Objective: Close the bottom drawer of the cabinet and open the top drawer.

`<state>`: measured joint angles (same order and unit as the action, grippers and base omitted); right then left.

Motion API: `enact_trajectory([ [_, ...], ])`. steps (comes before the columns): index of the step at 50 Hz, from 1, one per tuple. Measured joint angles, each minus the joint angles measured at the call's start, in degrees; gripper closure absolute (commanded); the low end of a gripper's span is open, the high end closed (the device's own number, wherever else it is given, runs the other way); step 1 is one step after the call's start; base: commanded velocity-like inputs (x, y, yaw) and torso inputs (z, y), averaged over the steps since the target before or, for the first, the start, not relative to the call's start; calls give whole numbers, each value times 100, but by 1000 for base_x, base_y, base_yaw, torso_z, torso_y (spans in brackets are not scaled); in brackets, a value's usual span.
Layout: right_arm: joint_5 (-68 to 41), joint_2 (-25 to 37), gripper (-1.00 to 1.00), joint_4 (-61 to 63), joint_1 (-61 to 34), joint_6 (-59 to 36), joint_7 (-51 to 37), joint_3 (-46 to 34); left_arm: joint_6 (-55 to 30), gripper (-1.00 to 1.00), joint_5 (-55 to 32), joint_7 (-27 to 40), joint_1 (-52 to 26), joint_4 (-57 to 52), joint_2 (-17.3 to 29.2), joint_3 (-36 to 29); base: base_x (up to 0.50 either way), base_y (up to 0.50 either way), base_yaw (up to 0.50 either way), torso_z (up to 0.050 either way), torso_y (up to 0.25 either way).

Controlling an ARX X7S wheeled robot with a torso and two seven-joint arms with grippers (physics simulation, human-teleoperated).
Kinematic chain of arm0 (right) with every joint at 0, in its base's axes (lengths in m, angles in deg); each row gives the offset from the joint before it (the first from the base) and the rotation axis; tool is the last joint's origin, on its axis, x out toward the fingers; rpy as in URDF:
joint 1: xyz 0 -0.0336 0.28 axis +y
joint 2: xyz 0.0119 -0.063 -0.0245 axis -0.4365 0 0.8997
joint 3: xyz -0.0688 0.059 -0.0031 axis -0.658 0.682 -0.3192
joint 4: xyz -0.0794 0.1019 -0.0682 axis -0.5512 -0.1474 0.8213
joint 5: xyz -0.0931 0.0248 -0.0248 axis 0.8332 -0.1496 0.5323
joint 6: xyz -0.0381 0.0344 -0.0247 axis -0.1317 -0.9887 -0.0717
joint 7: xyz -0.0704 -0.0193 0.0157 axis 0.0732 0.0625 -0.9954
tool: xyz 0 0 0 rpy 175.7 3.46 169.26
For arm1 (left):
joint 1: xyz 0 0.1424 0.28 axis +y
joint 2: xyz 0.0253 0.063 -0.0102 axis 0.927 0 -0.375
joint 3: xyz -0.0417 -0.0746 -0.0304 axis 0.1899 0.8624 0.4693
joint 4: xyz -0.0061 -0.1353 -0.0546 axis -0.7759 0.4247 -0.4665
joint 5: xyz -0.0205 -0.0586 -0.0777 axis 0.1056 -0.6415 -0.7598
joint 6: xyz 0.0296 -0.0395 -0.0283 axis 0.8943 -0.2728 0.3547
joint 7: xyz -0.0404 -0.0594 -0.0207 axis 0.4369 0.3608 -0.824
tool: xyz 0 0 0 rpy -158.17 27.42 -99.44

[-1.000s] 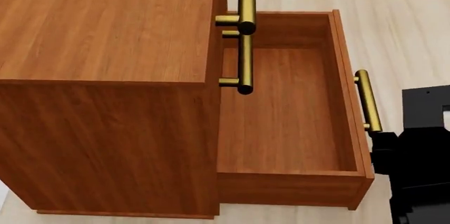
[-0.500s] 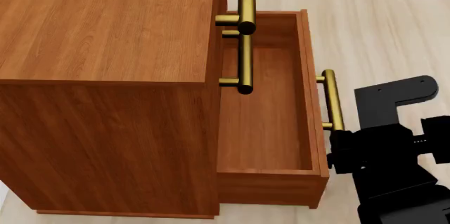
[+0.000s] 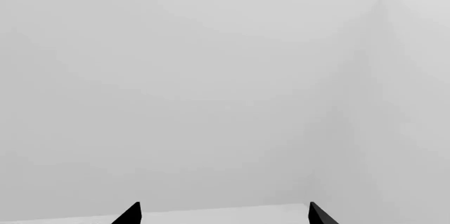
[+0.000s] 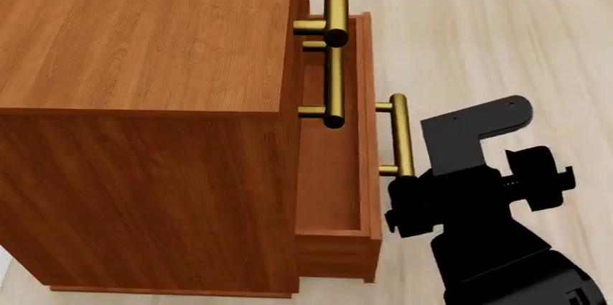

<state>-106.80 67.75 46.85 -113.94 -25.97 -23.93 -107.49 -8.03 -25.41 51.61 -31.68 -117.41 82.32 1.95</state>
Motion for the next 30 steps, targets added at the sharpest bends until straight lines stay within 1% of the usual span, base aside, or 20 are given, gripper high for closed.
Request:
enact_trajectory([
  [30,-122,-367,-100,297,-29,-84,77,-225,17,-100,-115,115,32,-33,78,21,0,0,0,0,0],
])
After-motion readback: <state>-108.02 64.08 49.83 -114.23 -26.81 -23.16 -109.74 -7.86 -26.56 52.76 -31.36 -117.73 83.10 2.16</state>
